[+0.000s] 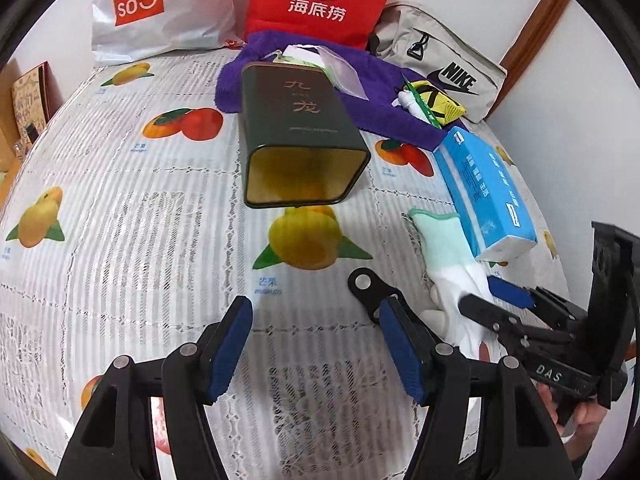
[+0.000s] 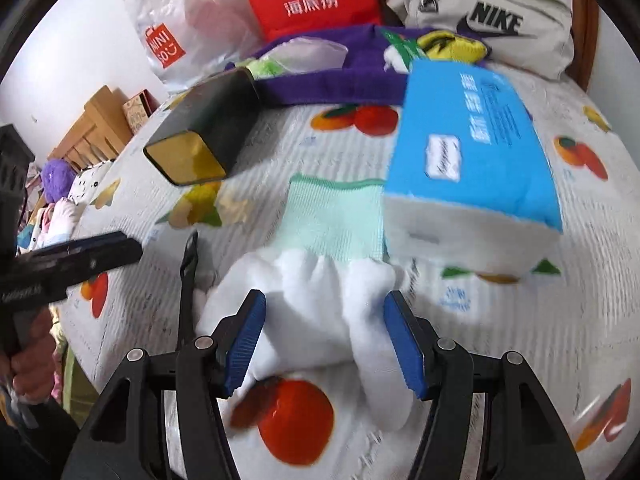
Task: Organize soft objects
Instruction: 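Grasp the white mint-cuffed glove with the right tool while the left tool approaches the black strap, then grasp the black watch strap with the left tool while the right tool holds the glove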
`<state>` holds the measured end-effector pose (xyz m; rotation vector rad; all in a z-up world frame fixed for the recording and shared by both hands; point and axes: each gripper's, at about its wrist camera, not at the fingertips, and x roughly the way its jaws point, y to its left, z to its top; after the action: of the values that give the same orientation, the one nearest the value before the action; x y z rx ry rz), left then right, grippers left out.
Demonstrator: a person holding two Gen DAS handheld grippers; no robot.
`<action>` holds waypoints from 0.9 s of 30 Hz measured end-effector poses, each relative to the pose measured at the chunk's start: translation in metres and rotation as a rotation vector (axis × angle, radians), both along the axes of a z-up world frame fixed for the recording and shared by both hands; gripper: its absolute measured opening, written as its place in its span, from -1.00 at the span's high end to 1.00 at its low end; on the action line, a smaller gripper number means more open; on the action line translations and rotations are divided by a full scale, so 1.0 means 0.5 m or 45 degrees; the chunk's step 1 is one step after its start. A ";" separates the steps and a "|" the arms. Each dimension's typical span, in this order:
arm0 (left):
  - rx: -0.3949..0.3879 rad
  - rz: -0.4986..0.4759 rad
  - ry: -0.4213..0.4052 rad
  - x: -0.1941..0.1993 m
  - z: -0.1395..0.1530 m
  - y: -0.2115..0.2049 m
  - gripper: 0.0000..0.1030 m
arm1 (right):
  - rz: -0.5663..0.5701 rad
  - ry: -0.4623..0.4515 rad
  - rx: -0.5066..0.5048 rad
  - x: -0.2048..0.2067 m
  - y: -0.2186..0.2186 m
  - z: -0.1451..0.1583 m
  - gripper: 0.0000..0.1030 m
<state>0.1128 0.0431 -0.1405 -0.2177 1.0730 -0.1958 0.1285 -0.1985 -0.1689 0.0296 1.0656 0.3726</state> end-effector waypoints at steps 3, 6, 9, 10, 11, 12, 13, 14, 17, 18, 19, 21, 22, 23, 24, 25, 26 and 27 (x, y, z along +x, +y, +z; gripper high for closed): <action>-0.030 0.021 0.005 -0.006 -0.006 0.014 -0.24 | 0.019 0.006 0.012 0.005 0.018 -0.002 -0.55; -0.047 0.029 0.013 -0.013 -0.011 0.025 -0.24 | 0.047 -0.015 -0.006 -0.002 0.037 -0.005 -0.58; -0.047 0.045 0.013 -0.018 -0.013 0.030 -0.24 | 0.056 -0.061 -0.043 -0.011 0.045 -0.009 -0.52; -0.047 0.047 0.015 -0.019 -0.014 0.030 -0.24 | 0.056 -0.079 -0.053 -0.014 0.046 -0.009 -0.44; -0.044 0.045 0.015 -0.021 -0.015 0.029 -0.24 | 0.054 -0.097 -0.064 -0.017 0.047 -0.009 -0.15; -0.040 0.039 0.014 -0.023 -0.015 0.025 -0.24 | 0.051 -0.117 -0.079 -0.021 0.045 -0.007 0.19; -0.036 0.033 0.012 -0.025 -0.015 0.021 -0.24 | 0.053 -0.127 -0.077 -0.026 0.041 -0.006 0.36; -0.035 0.028 0.011 -0.028 -0.015 0.016 -0.24 | 0.058 -0.121 -0.065 -0.028 0.036 -0.006 0.62; -0.037 0.002 0.011 -0.035 -0.014 -0.005 -0.24 | 0.053 -0.100 -0.013 -0.039 0.013 -0.003 0.67; -0.038 -0.006 0.010 -0.035 -0.014 -0.011 -0.24 | 0.048 -0.105 -0.015 -0.046 0.006 -0.001 0.67; -0.040 -0.016 0.010 -0.036 -0.014 -0.020 -0.24 | 0.044 -0.115 -0.023 -0.052 0.001 0.002 0.67; -0.051 -0.028 0.023 -0.034 -0.017 -0.037 -0.25 | 0.034 -0.139 -0.044 -0.068 -0.012 0.010 0.68; -0.063 -0.041 0.034 -0.032 -0.020 -0.049 -0.25 | 0.035 -0.148 -0.044 -0.075 -0.017 0.014 0.68; -0.068 -0.053 0.050 -0.029 -0.023 -0.059 -0.25 | 0.035 -0.157 -0.039 -0.083 -0.024 0.018 0.68; -0.070 -0.065 0.064 -0.026 -0.027 -0.070 -0.25 | 0.031 -0.163 -0.036 -0.090 -0.030 0.022 0.68; -0.069 -0.083 0.069 -0.021 -0.030 -0.085 -0.26 | 0.028 -0.169 -0.030 -0.097 -0.037 0.024 0.68; -0.059 -0.094 0.070 -0.018 -0.033 -0.098 -0.27 | 0.027 -0.171 -0.024 -0.100 -0.041 0.026 0.68; -0.029 -0.093 0.078 -0.014 -0.037 -0.111 -0.34 | 0.024 -0.174 -0.019 -0.104 -0.045 0.025 0.68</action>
<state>0.1059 -0.0122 -0.1592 -0.2064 1.1405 -0.2685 0.0765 -0.2208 -0.1563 -0.0185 0.9342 0.3783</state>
